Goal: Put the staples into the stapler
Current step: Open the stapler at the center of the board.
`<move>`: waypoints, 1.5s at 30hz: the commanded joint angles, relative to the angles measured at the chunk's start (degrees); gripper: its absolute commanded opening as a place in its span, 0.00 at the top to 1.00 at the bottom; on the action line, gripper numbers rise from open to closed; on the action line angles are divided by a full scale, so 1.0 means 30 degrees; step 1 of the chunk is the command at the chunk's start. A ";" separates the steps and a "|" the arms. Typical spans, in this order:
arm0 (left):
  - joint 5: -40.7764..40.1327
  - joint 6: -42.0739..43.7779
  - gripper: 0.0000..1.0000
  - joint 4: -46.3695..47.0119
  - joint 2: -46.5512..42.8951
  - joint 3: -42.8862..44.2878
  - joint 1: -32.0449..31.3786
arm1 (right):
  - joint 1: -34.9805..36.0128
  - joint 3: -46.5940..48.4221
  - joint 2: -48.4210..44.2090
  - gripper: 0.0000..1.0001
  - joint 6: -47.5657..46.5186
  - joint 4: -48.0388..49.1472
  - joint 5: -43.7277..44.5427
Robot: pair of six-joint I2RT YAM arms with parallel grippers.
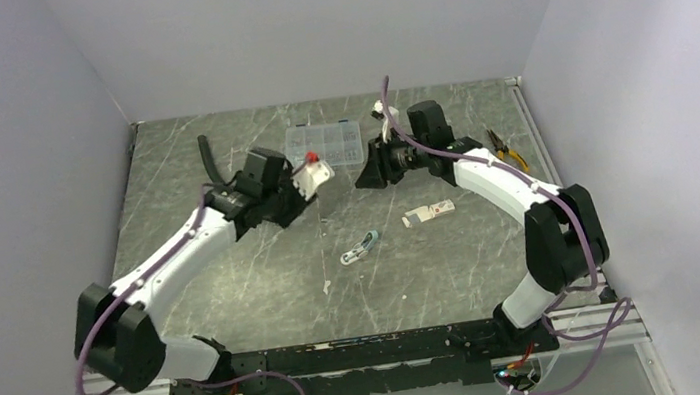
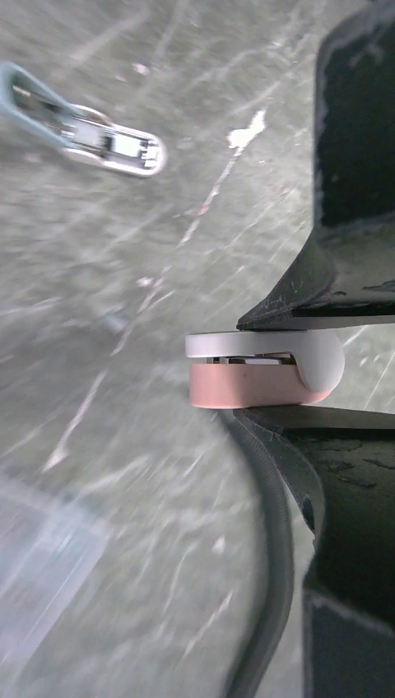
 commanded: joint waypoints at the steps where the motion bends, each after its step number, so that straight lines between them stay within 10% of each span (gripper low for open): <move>1: 0.1486 0.0972 0.97 0.0762 -0.1225 0.2610 0.0012 | -0.0008 0.1342 0.1097 0.57 0.4596 0.3930 -0.3743; 30: 0.3021 -0.0411 0.97 0.1391 -0.0665 0.3464 -0.0883 | 0.2343 0.2940 0.2506 0.43 0.6060 0.5224 -0.4907; 39: 0.2366 -0.0431 0.97 0.1685 -0.0812 0.3165 -0.0876 | 0.2729 0.2714 0.2774 0.52 0.5790 0.5212 -0.5454; 45: 0.1782 -0.0462 0.97 0.1979 -0.1018 0.2789 -0.0871 | 0.2669 0.2709 0.2688 0.77 0.5086 0.4803 -0.5771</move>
